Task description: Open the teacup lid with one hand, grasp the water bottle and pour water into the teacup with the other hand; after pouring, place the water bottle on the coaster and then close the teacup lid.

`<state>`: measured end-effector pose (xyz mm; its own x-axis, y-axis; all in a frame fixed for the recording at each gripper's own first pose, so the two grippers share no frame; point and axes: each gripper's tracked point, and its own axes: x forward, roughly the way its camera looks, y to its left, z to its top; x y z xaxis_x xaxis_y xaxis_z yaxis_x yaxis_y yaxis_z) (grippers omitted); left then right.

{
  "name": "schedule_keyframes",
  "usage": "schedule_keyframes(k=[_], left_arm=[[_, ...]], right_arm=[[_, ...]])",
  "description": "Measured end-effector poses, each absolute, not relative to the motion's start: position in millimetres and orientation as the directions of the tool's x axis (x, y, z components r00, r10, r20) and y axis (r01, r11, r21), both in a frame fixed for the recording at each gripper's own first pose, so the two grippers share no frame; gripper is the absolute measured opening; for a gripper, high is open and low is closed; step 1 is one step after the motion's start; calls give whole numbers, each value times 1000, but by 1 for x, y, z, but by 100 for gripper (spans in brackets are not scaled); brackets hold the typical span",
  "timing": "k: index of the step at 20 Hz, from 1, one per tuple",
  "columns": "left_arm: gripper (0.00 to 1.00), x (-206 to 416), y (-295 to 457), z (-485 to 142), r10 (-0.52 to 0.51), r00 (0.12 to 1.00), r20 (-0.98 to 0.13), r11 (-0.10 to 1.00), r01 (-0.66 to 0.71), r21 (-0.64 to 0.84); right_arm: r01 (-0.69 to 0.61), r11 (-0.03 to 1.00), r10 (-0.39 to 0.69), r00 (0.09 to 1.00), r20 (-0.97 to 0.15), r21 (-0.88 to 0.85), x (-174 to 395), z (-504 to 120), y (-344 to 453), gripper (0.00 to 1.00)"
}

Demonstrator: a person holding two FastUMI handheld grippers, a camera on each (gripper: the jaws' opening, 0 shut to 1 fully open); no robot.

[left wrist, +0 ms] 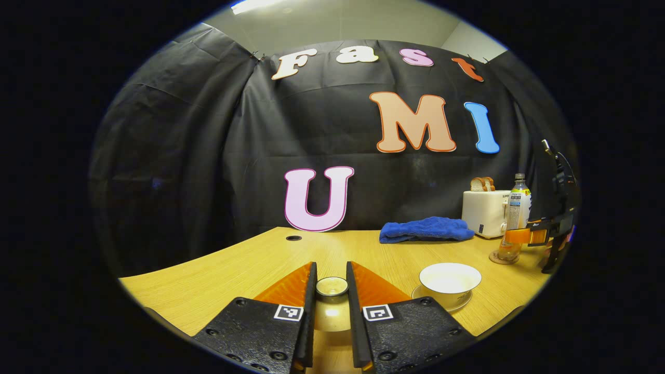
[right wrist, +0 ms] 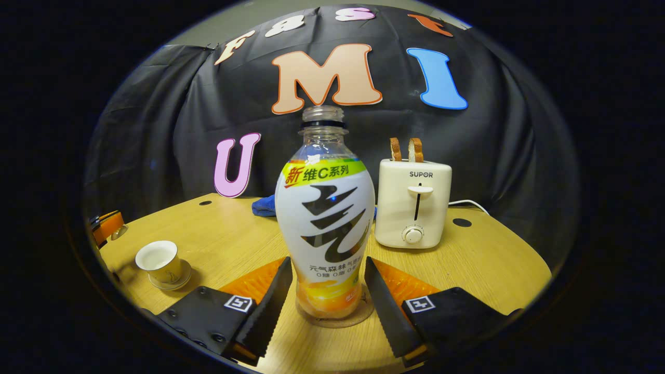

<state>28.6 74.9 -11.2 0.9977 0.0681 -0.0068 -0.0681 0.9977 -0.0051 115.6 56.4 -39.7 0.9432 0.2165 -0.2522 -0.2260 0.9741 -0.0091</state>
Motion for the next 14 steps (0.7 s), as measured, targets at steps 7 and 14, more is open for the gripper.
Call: schedule_keyframes(k=[7,14], left_arm=[[27,29,75,-11,68,998,-7,998,-68,-5],[27,32,53,-12,1,1000,-9,1000,-1,-10]], right_arm=[[-213,977,206,960,-191,-14,74,-27,51,87],[-143,990,143,990,-5,2,24,7,34,90]])
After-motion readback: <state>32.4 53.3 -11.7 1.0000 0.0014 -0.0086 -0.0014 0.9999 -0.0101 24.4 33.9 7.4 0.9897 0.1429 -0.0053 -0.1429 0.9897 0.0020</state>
